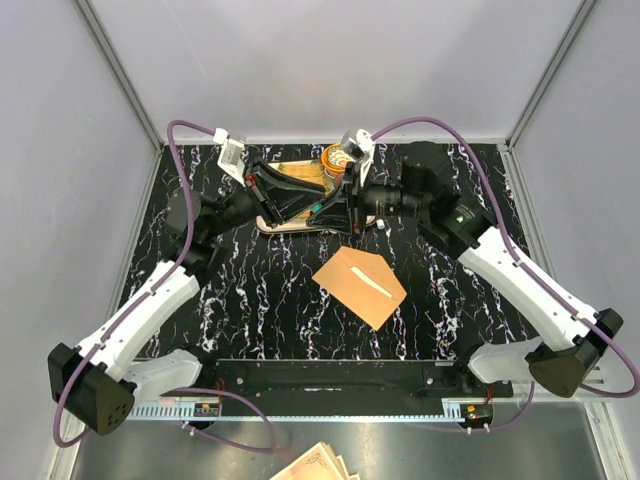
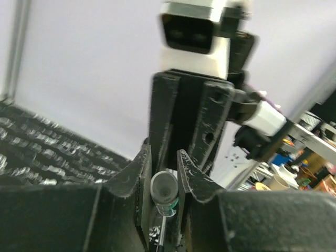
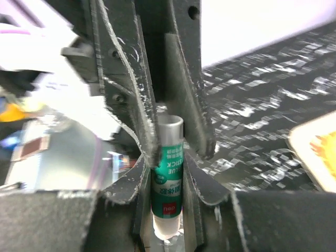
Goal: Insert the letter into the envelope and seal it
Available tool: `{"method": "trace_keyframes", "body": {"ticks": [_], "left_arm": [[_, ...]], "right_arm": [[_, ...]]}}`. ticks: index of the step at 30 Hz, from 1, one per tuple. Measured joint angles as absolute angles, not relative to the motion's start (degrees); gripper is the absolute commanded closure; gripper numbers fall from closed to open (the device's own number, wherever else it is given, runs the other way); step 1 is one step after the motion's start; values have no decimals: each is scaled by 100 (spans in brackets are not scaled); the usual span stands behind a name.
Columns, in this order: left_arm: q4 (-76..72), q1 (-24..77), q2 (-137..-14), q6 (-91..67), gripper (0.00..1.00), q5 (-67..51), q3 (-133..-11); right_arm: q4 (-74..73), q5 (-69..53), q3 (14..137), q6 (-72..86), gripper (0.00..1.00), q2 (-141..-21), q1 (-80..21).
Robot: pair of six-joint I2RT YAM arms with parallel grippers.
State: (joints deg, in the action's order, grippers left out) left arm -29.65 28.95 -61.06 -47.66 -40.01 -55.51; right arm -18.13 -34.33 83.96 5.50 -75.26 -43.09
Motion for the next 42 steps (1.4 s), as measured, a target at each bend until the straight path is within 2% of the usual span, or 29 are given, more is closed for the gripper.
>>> {"method": "trace_keyframes", "body": {"ticks": [4, 8, 11, 12, 13, 15, 17, 20, 24, 29, 37, 42], "left_arm": [[-4482, 3055, -6355, -5177, 100, -4619, -5607], [-5752, 3341, -6661, -5516, 100, -5223, -5986], [-6326, 3579, -6799, -5581, 81, -5605, -6263], [-6466, 3636, -6836, -5596, 53, -5710, -6309], [-6571, 3682, -6858, -5601, 47, -5787, -6331], [-6578, 3726, -6855, -5625, 39, -5957, -6331], [-6346, 3717, -6772, -5542, 36, -5977, -6331], [-5551, 3400, -6501, -5387, 29, -5817, -6248], [-3680, 2729, -5878, -4748, 29, -4860, -6123], [-2200, 2650, -5468, -3986, 29, -3898, -6125], [-2038, 2655, -5885, -3817, 42, -4405, -6125], [-2062, 2709, -6169, -3929, 45, -5063, -6139]], "right_arm": [[-910, -5057, 8296, 1879, 100, -7518, -3955], [711, -6361, 8125, 3516, 100, -7555, -3883], [1721, -7041, 8125, 4377, 100, -7662, -3959], [1918, -7194, 8125, 4534, 100, -7690, -3990], [2071, -7319, 8125, 4663, 100, -7714, -4012], [2161, -7404, 8128, 4716, 100, -7741, -4003], [2043, -7400, 8132, 4584, 100, -7743, -3903], [1133, -6976, 8263, 3778, 100, -7675, -3824], [-327, -5634, 8429, 2307, 100, -7376, -3739], [-1308, -4080, 8541, 982, 100, -7065, -3778], [-2134, -3334, 8560, -370, 100, -7059, -4154], [-2512, -3199, 8558, -1004, 100, -7057, -4401]]}}
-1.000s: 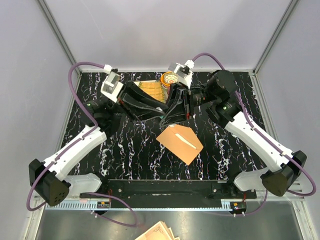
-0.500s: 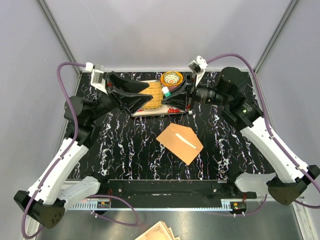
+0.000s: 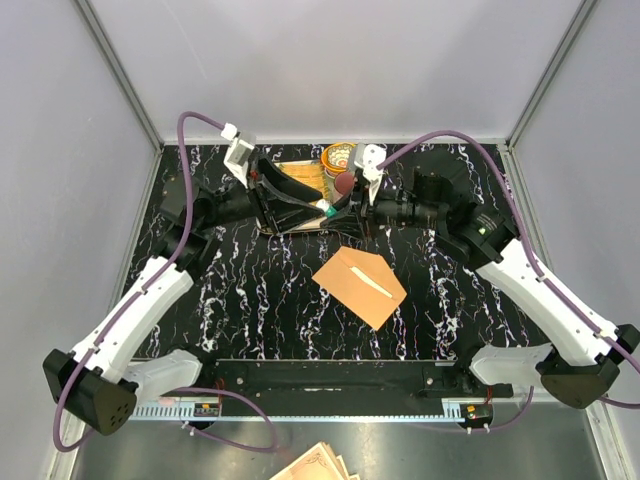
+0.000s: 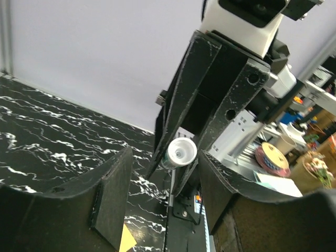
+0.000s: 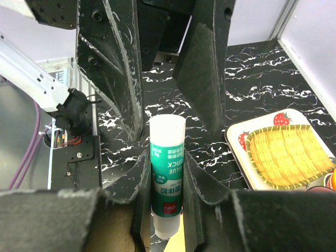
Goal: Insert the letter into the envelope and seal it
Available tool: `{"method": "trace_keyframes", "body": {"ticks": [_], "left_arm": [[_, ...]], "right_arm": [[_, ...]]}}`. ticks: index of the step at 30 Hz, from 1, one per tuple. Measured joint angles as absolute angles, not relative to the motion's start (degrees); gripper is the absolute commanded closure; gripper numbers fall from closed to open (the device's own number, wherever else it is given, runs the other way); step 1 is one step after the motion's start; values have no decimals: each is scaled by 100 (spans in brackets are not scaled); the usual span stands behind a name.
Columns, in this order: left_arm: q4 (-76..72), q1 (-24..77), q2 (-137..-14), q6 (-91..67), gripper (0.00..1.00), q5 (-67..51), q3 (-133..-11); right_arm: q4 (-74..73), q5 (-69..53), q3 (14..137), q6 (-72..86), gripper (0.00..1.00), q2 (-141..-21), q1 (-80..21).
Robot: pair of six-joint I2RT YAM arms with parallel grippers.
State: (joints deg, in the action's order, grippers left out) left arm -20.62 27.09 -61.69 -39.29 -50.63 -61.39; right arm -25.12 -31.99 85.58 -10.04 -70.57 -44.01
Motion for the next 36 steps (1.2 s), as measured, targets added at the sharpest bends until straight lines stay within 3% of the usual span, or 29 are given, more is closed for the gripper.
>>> {"method": "trace_keyframes", "body": {"ticks": [4, 6, 7, 9, 13, 15, 17, 19, 22, 23, 28, 34, 36], "left_arm": [[-2008, 2834, -6187, -3883, 46, -5398, -6143], [-1942, 2902, -6184, -3824, 51, -5483, -6163], [-1896, 2939, -6184, -3782, 56, -5502, -6173], [-1872, 2987, -6184, -3717, 76, -5522, -6182], [-1787, 3024, -6187, -3542, 100, -5551, -6230], [-1747, 3026, -6189, -3481, 100, -5551, -6237], [-1723, 3028, -6182, -3446, 100, -5548, -6237], [-1636, 3035, -6158, -3404, 100, -5540, -6237], [-1546, 3039, -6104, -3358, 100, -5507, -6235], [-1514, 3039, -6075, -3345, 100, -5500, -6235], [-1507, 3044, -5927, -3345, 100, -5496, -6235], [-1452, 3044, -5898, -3295, 100, -5470, -6235], [-1420, 3044, -5898, -3284, 100, -5450, -6235]], "right_arm": [[-2685, -3186, 8558, -1354, 100, -7057, -4539], [-2729, -3175, 8558, -1483, 100, -7057, -4600], [-2742, -3155, 8558, -1527, 100, -7057, -4624], [-2779, -3096, 8558, -1619, 100, -7057, -4685], [-2869, -2998, 8558, -1664, 100, -7059, -4742], [-2886, -2956, 8558, -1649, 88, -7057, -4744], [-2904, -2943, 8558, -1601, 89, -7059, -4748], [-2945, -2939, 8558, -1557, 77, -7057, -4755], [-2963, -2941, 8558, -1518, 51, -7054, -4770], [-2967, -2939, 8558, -1509, 49, -7050, -4783], [-3013, -2864, 8558, -1459, 51, -7039, -4783], [-3129, -2858, 8558, -1468, 63, -7030, -4797], [-3146, -2867, 8558, -1468, 81, -7030, -4803]]}}
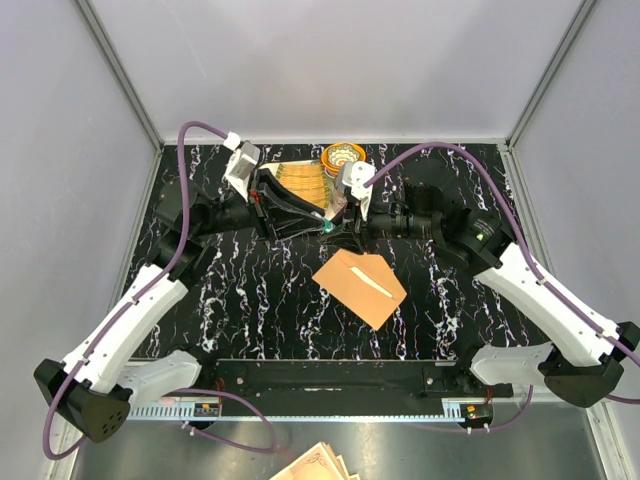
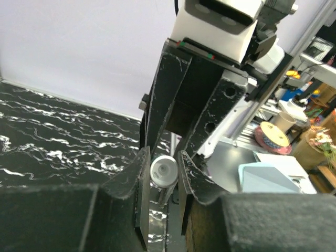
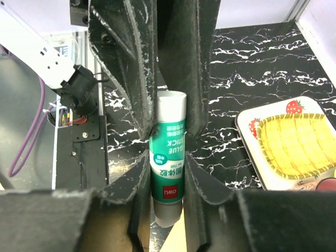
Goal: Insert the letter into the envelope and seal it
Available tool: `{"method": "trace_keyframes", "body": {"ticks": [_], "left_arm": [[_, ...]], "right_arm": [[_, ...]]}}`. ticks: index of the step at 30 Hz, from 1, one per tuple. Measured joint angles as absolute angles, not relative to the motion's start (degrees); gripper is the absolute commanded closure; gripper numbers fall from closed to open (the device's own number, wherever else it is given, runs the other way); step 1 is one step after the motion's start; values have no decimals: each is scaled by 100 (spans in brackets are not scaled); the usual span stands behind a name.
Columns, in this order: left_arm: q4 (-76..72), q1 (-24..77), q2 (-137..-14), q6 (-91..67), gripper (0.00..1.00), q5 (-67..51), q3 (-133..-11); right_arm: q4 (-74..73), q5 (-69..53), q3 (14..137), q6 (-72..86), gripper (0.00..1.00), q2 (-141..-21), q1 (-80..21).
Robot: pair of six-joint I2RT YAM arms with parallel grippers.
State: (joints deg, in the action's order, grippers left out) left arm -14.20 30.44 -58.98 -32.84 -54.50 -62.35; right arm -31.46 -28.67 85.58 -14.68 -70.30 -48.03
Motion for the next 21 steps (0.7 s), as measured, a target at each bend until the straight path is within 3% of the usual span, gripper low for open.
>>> {"method": "trace_keyframes", "body": {"ticks": [2, 3, 6, 10, 12, 15, 21], "left_arm": [[-1389, 3044, -5898, -3269, 99, -5413, -6235], [-1358, 3044, -5898, -3258, 77, -5415, -6235], [-1205, 3052, -5900, -3094, 47, -5476, -6270], [38, 3048, -5975, -1935, 40, -5876, -6836], [954, 3046, -6005, -926, 40, -6080, -7312], [1855, 3046, -5979, 233, 49, -6257, -7758], [2939, 3096, -6023, 1540, 45, -6302, -7985]], "right_arm": [[-3177, -2919, 8560, -1479, 93, -7030, -4812], [-3192, -2941, 8560, -1481, 100, -7030, -4812], [-3258, -2965, 8560, -1566, 100, -7030, -4812], [-3343, -3046, 8560, -1688, 100, -7028, -4810], [-3444, -3146, 8560, -1772, 100, -7028, -4810], [-3682, -3363, 8567, -1898, 100, -7030, -4810], [-3972, -3618, 8680, -2021, 100, -7061, -4810]]}}
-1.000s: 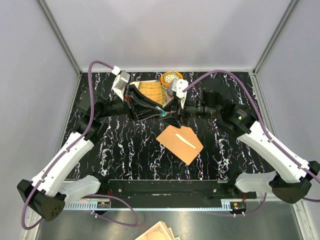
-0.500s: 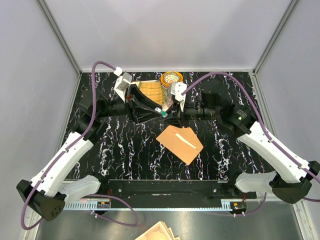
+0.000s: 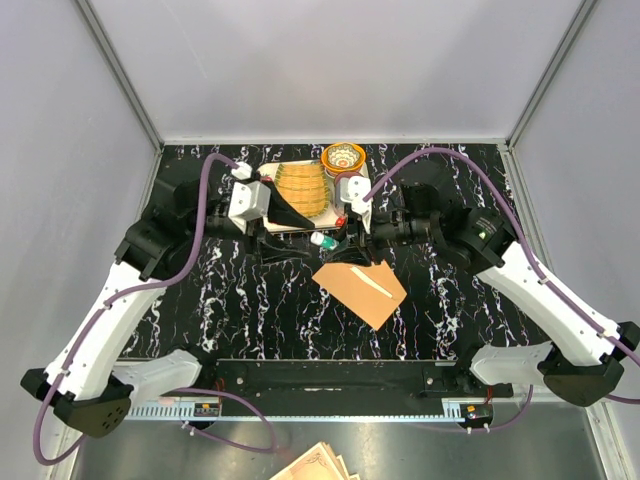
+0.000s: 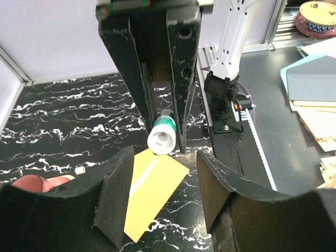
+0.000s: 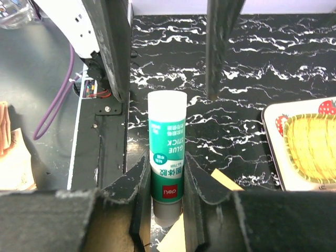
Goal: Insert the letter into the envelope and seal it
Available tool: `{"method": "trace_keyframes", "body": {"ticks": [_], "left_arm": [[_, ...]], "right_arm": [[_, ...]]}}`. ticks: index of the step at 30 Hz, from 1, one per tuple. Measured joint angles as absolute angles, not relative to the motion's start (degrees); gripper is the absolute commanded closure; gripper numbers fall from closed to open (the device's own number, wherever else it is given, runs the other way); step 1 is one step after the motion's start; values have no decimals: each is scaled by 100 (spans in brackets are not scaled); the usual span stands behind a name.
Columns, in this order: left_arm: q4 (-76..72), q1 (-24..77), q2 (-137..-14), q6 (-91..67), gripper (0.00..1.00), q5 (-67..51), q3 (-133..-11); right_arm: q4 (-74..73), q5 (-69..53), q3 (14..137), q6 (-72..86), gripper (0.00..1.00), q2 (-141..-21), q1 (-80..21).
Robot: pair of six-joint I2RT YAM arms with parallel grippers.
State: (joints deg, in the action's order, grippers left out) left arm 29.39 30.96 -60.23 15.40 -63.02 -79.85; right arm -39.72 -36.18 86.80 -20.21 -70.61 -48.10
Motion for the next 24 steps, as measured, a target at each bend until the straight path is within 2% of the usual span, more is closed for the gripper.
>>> {"method": "trace_keyframes", "body": {"ticks": [11, 14, 22, 24], "left_arm": [[3389, 3538, -6086, 2106, 43, -5760, -7985], [3374, 3623, -6088, 2104, 47, -5669, -7985], [3323, 3881, -6193, 2126, 69, -5502, -7985], [3310, 3903, -6219, 2130, 72, -5468, -7985]], "right_arm": [[-4014, -3861, 8766, -2034, 100, -7144, -4812], [-4025, -3868, 8766, -2034, 100, -7179, -4816], [-4064, -3900, 8766, -2036, 100, -7234, -4838], [-4082, -3938, 8766, -2038, 100, -7234, -4838]]}}
